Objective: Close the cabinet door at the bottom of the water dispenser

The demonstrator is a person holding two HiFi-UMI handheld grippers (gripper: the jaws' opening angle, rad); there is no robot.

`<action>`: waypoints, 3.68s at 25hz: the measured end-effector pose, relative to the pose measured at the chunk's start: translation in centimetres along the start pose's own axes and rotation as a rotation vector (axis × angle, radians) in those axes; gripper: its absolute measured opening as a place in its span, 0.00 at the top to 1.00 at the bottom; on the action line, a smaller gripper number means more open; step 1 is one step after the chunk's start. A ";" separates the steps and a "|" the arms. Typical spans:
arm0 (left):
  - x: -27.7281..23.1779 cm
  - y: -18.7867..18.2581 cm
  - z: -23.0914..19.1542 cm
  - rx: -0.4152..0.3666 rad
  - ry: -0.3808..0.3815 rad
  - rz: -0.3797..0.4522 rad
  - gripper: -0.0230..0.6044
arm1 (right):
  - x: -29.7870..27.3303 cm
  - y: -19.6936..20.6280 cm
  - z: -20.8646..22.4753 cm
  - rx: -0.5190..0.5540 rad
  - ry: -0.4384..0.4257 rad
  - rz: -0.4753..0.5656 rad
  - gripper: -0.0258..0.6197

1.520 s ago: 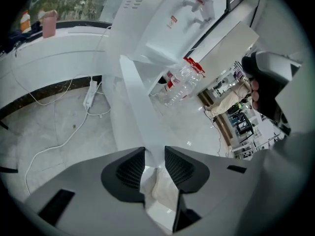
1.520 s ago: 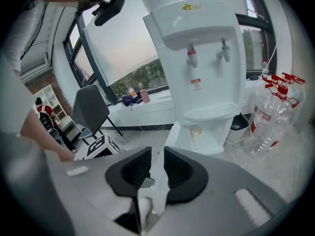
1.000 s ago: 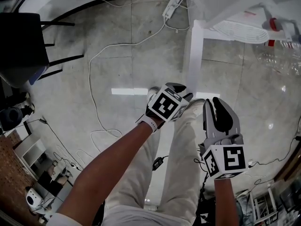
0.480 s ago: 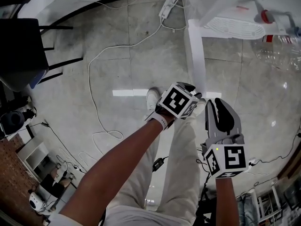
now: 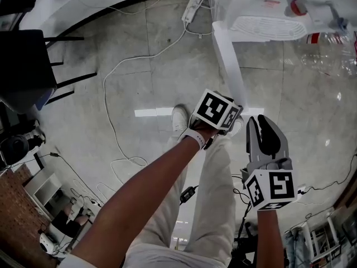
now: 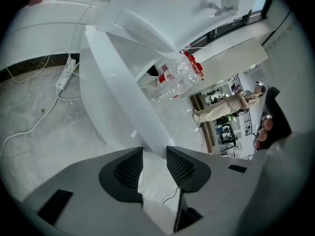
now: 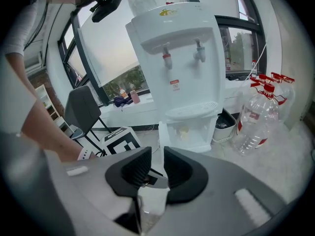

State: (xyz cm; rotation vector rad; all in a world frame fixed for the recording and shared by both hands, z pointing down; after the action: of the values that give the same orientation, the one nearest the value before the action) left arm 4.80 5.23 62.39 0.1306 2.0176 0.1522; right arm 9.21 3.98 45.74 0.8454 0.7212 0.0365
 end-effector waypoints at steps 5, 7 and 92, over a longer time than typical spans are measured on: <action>-0.7 -1.0 1.1 0.035 0.006 0.006 0.72 | 1.5 -0.3 1.1 -0.010 0.020 0.025 0.82; -0.8 -1.2 1.2 0.041 0.000 0.003 0.72 | 2.1 -0.2 1.4 -0.019 0.030 0.037 0.82; -8.0 -21.8 8.2 0.555 0.066 0.137 0.75 | 9.2 -1.9 16.5 -0.206 0.167 0.199 0.82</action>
State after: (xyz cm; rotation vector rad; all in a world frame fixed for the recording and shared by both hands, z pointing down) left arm 15.18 -17.13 62.34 0.6204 2.0695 -0.3262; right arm 25.62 -5.52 46.50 0.7188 0.7732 0.3576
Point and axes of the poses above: the fingertips, and each gripper's own axes: x backward along the fingers, z to its right, y out of its underside, the point moved 3 cm from there along x, backward along the fingers, and after that the axes turned 14 degrees about -y, right-handed, at the moved point
